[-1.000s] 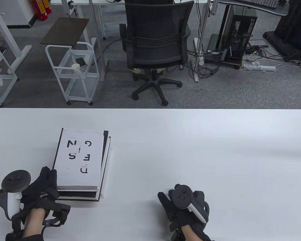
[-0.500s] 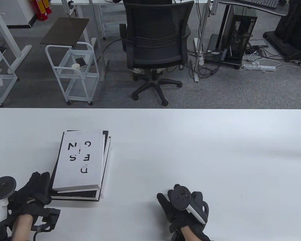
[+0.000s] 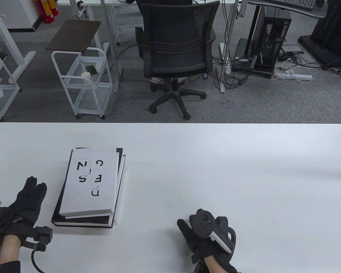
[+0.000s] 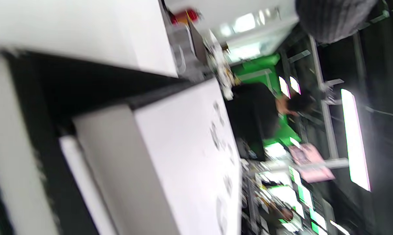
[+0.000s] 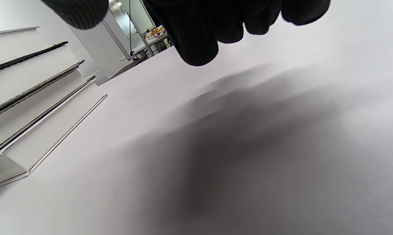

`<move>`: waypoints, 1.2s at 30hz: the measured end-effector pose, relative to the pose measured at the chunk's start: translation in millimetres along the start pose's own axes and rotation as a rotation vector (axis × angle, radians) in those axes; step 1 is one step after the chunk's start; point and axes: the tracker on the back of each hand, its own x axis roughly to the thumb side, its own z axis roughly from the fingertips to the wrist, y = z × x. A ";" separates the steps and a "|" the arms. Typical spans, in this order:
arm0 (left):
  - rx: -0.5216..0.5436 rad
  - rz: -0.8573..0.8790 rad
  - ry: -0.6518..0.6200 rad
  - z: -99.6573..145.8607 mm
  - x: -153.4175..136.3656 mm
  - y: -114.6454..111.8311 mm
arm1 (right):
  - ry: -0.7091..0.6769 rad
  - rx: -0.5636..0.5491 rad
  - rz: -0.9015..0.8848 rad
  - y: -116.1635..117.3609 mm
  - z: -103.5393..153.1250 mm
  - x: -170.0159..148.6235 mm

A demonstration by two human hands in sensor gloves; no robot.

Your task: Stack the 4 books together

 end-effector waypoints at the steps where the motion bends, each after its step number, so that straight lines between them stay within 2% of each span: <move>1: -0.032 0.016 -0.018 -7.9 -2.6 -4.4 | 0.003 -0.003 -0.003 -0.7 0.2 -0.4; 6: -0.188 0.063 -0.001 -36.5 -14.2 -19.6 | 0.003 0.008 -0.005 0.3 -1.3 0.6; 10: -0.310 0.112 0.065 -53.8 -21.3 -26.1 | 0.005 0.016 -0.005 0.8 -2.4 0.6; 12: -0.392 0.135 0.109 -59.7 -26.2 -28.5 | 0.011 0.013 -0.012 -0.1 -2.4 -1.0; 17: -0.457 0.160 0.141 -71.7 -40.2 -33.7 | 0.019 0.008 -0.026 -1.7 -3.0 -3.8; 19: -0.534 0.204 0.153 -74.1 -47.5 -35.8 | 0.020 0.010 -0.021 -1.8 -3.0 -3.7; 36: -0.572 0.325 0.128 -88.3 -78.5 -36.1 | -0.004 -0.006 -0.022 -4.9 -1.5 0.2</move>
